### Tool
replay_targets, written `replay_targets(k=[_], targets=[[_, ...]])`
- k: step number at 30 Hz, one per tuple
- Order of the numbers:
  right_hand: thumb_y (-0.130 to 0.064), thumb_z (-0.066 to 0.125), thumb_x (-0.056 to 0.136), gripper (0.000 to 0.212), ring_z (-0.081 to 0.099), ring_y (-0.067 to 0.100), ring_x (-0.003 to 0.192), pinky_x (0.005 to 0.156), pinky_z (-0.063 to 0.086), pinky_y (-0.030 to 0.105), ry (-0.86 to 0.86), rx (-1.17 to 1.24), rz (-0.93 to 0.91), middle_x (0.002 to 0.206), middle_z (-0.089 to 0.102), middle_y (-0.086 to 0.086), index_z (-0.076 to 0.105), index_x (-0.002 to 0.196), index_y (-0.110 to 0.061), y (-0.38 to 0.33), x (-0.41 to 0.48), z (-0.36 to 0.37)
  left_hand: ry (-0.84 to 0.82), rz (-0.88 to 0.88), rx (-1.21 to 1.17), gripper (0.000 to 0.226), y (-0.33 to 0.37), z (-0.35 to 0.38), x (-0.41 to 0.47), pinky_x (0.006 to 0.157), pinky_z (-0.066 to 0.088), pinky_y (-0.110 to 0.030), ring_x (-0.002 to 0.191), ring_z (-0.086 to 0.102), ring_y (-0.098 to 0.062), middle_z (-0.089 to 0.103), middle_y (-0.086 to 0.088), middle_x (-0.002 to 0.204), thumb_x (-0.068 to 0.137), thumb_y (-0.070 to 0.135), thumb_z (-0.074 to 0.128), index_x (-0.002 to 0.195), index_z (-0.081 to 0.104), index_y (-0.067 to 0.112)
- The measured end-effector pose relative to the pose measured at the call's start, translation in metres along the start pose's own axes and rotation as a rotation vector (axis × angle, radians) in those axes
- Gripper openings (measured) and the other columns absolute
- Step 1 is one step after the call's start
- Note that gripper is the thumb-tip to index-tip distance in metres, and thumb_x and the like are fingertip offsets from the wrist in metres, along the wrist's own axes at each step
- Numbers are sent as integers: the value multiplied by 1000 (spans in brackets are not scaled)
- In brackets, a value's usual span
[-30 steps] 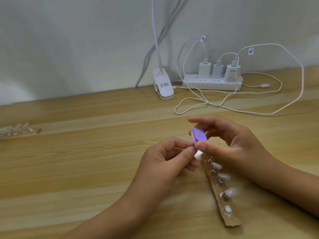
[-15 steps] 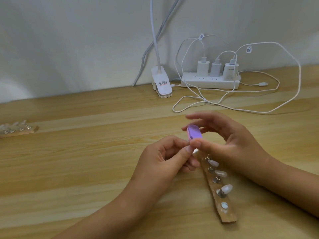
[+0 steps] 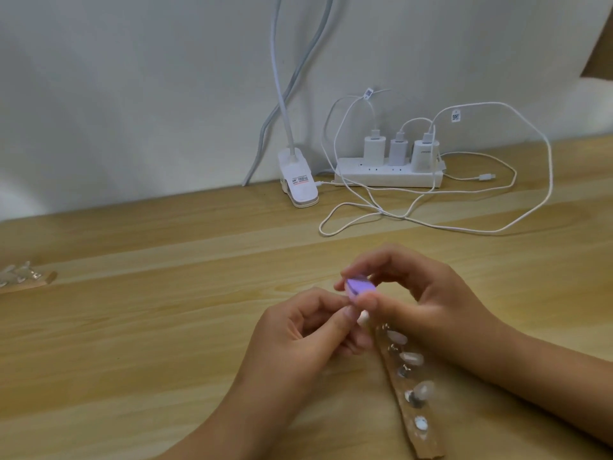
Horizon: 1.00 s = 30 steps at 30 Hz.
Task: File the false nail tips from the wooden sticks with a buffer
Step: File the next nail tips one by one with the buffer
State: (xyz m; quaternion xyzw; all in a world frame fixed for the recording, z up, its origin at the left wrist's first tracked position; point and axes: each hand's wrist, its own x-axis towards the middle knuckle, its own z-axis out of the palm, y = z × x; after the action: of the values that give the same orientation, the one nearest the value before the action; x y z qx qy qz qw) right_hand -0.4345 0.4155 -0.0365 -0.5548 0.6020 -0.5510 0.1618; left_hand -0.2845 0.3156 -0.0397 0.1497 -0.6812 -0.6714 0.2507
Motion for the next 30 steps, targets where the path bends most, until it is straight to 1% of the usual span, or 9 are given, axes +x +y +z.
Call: replay_targets(k=[2,5,8,12,15,20,25,28,30], targets=[[-40,72,80,28,66,7,98,86,49,19,-5,-32,-39,102,70,-16,66,107,-33,1,-1,1,4,-7,-7,21,1,1,0,58,49,-15,59,65,-9,71,-8,64,71,34,69,75,75,15],[-47,75,78,27,66,3,91,82,50,25,-24,51,81,101,71,-14,68,102,-37,0,-1,0,-4,-17,-8,19,1,1,0,57,49,-15,58,65,-9,70,-10,64,70,32,69,75,75,15],[-40,72,80,28,65,8,99,85,48,21,-23,-36,-14,103,70,-15,67,106,-33,-2,-3,0,-5,-23,-4,23,2,1,0,58,50,-16,61,67,-11,71,-10,65,65,39,70,74,76,18],[-50,69,75,31,64,6,98,82,51,25,-3,-32,9,103,70,-15,68,102,-35,-4,-3,2,-4,-32,-14,17,4,1,0,56,49,-14,57,65,-9,70,-10,62,69,32,69,72,76,17],[-41,72,79,28,64,11,102,84,48,21,9,-151,-133,106,70,-15,67,104,-32,-3,-5,5,1,-37,1,15,3,0,0,57,49,-15,60,66,-9,71,-7,64,74,28,68,77,76,15],[-46,68,79,29,62,7,105,81,48,16,-17,-63,-34,108,69,-18,67,105,-35,-1,-4,4,-2,-16,38,29,2,1,-2,58,49,-15,60,65,-7,71,-5,65,68,45,68,75,75,17],[-47,76,79,27,65,7,97,86,53,32,-23,33,97,104,71,-14,69,102,-35,0,-3,2,-16,8,69,15,1,1,-3,61,50,-16,61,65,-8,71,-5,66,79,28,67,77,72,14],[-44,70,80,28,64,6,98,86,49,20,-28,-48,-5,103,69,-17,67,106,-34,-5,-6,4,-18,21,93,25,1,2,-4,64,53,-19,67,68,-10,72,-6,69,77,35,66,83,73,13],[-45,75,80,27,66,7,96,85,52,23,-9,-23,57,101,71,-13,69,101,-30,-4,-3,5,-19,21,74,21,1,1,-4,63,52,-18,65,68,-9,71,-5,67,80,30,65,83,73,11]])
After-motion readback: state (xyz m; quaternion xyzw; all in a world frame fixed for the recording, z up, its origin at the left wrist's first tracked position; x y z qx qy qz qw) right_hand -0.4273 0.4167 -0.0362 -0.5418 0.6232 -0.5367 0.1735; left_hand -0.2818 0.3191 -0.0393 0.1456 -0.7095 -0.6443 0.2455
